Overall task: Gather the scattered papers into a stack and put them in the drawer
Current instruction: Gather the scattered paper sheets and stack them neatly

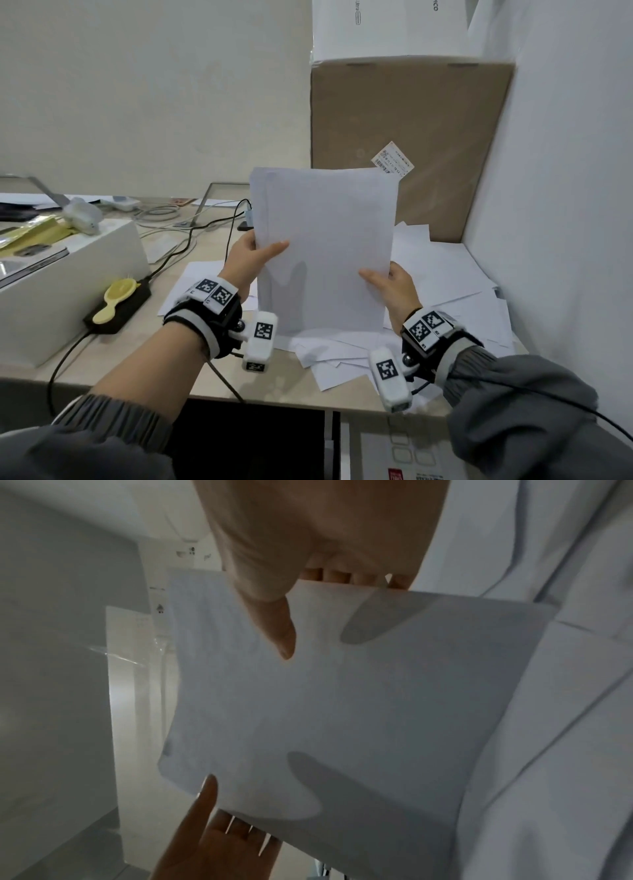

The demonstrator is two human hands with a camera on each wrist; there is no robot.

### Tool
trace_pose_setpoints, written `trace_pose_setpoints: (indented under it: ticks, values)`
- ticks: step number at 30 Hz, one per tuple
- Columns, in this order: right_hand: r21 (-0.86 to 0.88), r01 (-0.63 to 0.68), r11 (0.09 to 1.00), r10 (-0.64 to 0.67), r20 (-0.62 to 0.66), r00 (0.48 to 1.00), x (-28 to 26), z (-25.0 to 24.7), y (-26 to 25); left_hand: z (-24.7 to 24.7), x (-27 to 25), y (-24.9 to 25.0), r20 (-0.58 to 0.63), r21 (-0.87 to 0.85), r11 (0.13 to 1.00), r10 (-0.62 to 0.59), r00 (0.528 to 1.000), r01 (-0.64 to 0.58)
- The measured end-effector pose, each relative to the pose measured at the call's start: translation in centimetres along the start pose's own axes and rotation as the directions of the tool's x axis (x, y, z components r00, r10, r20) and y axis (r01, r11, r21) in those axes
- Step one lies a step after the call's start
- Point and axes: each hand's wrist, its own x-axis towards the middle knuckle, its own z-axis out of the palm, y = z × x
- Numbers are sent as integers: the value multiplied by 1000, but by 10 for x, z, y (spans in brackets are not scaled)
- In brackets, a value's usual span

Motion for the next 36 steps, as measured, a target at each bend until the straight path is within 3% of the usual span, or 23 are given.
trace_pose_setpoints:
  ticks: [5, 9, 11, 16, 22, 25, 29, 36]
  values:
    - [28, -63, 998, 64, -12, 998, 4, 14, 7, 7, 0, 8, -5, -5, 1000, 7, 1000, -7]
    - [-45, -84, 995, 86, 48, 995, -2, 17, 15, 8, -13, -13, 66, -9, 990, -141, 988, 142]
    - [-72, -73, 995, 79, 73, 994, -5, 19, 15, 11, -19, -22, 31, 31, 979, -200, 979, 199]
    - [-108, -28, 994, 33, 45, 998, 2, 21, 5, 14, -11, -13, -31, -31, 984, -174, 984, 173]
    - [-361, -248, 899, 282, 45, 958, -12, 12, 46, 6, -29, -62, 2, -8, 942, -337, 942, 337]
    - [-432, -182, 883, 228, 56, 972, -17, 7, 48, 7, -40, -81, -50, -26, 927, -374, 926, 373]
    - [-438, -71, 896, 104, 52, 993, -9, -4, 34, 14, -37, -75, -82, 47, 953, -294, 952, 298]
    - [-633, -29, 774, 105, 83, 991, 9, -53, 10, 31, -32, -71, -125, 151, 955, -238, 963, 256]
